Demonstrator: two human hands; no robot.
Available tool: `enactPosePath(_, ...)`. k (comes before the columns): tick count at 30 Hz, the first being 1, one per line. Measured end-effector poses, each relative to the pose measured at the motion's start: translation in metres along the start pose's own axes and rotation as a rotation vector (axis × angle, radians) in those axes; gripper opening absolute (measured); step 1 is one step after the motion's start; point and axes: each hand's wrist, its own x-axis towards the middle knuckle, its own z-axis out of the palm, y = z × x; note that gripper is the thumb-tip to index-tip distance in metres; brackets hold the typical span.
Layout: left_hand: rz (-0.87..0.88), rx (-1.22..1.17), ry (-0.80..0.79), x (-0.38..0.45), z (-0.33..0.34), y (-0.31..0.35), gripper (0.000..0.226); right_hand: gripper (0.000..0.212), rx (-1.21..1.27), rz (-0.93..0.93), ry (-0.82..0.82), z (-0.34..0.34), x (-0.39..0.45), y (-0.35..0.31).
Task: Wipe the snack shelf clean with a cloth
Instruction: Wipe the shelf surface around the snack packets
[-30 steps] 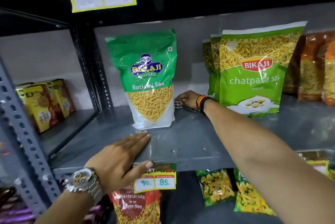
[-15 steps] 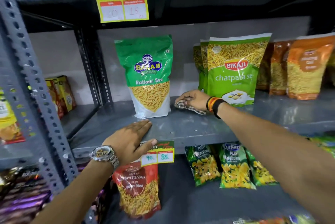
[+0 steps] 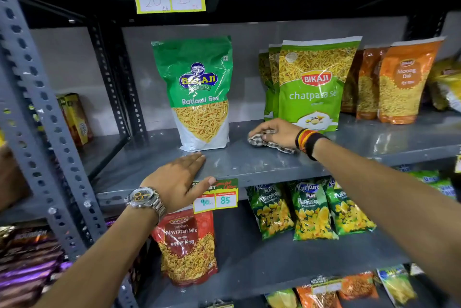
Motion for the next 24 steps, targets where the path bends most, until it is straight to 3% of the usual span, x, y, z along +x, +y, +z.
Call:
enactPosePath(3,-0.003,-0.007,-0.007,-0.001,0.001,-0.001,0.104,0.035,-0.046,0.075,0.039,0.011,0.0,0.0)
enactPosePath(9,-0.002,-0.019,-0.003,-0.003,0.001,-0.001,0.099,0.032,0.017,-0.076,-0.237,0.018,-0.061,-0.046)
enactPosePath(14,0.007,-0.02,-0.003,-0.002,0.0,-0.001,0.098,0.032,-0.028,0.072,0.08,0.007,-0.041,-0.026)
enactPosePath(17,0.011,-0.027,-0.002,-0.004,-0.001,0.0,0.092,0.033,-0.056,0.044,0.004,0.032,-0.053,-0.048)
enactPosePath(21,0.009,-0.027,-0.025,-0.007,-0.006,0.001,0.099,0.031,-0.031,-0.074,-0.252,0.022,-0.088,-0.086)
enactPosePath(22,0.005,-0.031,-0.037,-0.007,-0.007,0.001,0.101,0.031,-0.032,-0.077,-0.238,0.008,-0.089,-0.085)
enactPosePath(24,-0.011,-0.031,-0.041,-0.007,-0.009,0.003,0.104,0.032,-0.032,-0.057,-0.058,-0.028,-0.083,-0.07)
